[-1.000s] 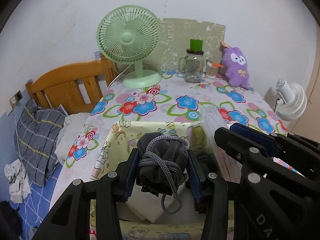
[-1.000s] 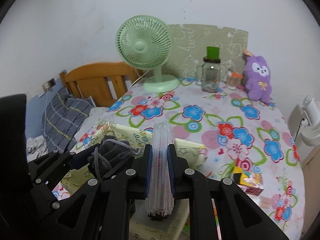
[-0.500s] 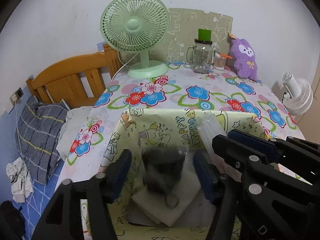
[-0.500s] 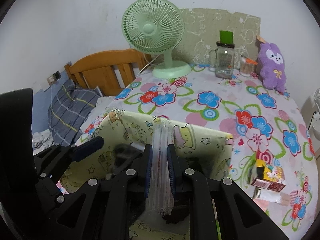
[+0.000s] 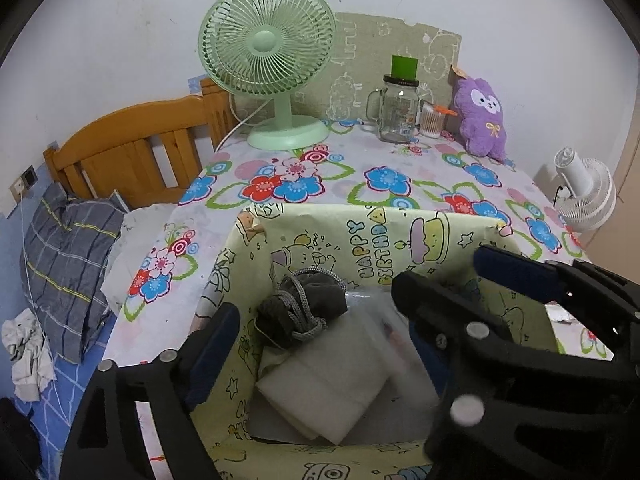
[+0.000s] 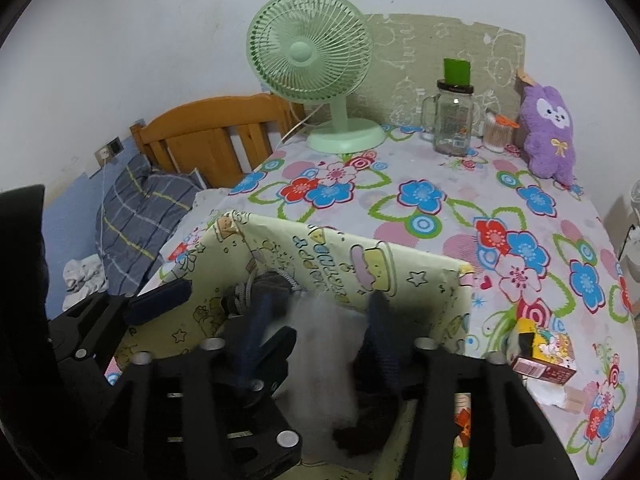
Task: Organize soft objects
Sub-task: 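Open the left tool over the box while the right tool releases the tubes, then withdraw both tools from the box toward the green tissue pack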
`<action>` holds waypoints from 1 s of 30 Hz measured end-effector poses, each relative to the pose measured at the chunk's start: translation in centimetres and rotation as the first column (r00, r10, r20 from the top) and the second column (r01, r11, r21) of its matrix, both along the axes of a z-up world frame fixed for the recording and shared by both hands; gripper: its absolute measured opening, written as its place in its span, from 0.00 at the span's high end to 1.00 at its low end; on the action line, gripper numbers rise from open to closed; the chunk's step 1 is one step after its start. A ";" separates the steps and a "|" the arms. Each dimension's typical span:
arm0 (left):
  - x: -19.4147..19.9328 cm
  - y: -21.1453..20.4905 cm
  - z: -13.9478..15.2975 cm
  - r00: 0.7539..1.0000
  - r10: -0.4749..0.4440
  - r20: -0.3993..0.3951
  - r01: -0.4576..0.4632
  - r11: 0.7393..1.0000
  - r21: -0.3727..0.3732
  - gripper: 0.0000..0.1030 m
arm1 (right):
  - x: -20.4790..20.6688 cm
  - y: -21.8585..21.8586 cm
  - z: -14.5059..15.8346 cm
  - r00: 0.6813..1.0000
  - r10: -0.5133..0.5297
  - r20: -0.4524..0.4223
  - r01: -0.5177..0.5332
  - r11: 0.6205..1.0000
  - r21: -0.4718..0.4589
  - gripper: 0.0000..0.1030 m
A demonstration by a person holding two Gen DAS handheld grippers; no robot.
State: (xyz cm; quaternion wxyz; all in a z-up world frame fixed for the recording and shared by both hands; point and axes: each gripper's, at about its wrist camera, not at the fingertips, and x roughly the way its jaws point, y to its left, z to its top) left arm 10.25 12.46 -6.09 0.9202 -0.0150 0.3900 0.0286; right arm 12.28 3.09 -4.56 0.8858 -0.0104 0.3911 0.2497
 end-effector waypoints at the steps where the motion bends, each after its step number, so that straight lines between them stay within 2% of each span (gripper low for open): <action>1: 0.0 -0.1 0.1 1.000 0.000 0.003 0.000 1.000 0.001 0.11 | -0.1 -0.1 0.1 1.000 -0.002 0.004 0.002 1.000 0.002 0.36; 13: -1.3 -1.7 1.4 0.999 -0.006 0.047 0.006 1.000 0.006 0.04 | -1.5 -1.9 1.6 0.998 -0.033 0.060 0.034 0.999 -0.013 0.24; 30: -3.4 -5.8 4.2 0.992 -0.015 0.122 0.013 1.000 0.018 0.02 | -3.9 -6.7 4.4 0.986 -0.101 0.131 0.103 0.995 -0.006 0.13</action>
